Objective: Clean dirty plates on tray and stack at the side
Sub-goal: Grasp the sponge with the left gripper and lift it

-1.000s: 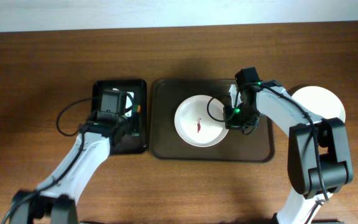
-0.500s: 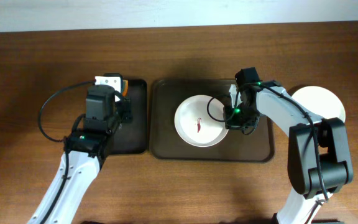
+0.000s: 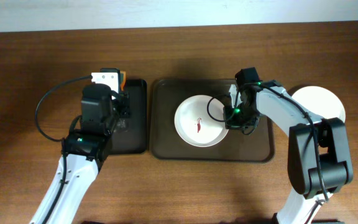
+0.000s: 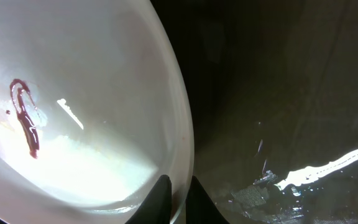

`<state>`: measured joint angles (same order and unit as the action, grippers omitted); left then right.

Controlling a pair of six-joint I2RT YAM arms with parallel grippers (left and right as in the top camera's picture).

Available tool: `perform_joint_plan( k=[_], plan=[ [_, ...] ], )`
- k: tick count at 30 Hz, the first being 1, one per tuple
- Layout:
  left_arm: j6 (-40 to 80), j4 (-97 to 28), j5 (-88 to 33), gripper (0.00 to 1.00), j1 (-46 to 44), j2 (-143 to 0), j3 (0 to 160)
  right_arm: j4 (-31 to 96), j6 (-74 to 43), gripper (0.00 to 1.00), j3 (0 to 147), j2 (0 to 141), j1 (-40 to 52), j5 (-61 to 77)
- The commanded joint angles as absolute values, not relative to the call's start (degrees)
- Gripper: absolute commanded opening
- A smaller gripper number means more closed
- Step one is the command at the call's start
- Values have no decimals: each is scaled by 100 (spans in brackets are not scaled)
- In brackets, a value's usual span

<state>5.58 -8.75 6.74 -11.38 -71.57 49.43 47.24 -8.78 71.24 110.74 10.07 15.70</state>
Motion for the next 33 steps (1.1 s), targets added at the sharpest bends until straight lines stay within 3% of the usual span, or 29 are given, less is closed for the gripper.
perform_joint_plan(
  k=[1, 26, 33],
  plan=[
    [443, -810, 735, 0, -1096, -6917, 5074, 4705, -845, 11, 7085, 10949, 1022, 1581],
    [421, -670, 735, 0, -1096, -6823, 5074, 4665, -845, 11, 7085, 10949, 1022, 1584],
    [423, -1446, 733, 0, -1096, -7223, 5072, 4665, -845, 11, 7085, 10949, 1022, 1584]
  ],
)
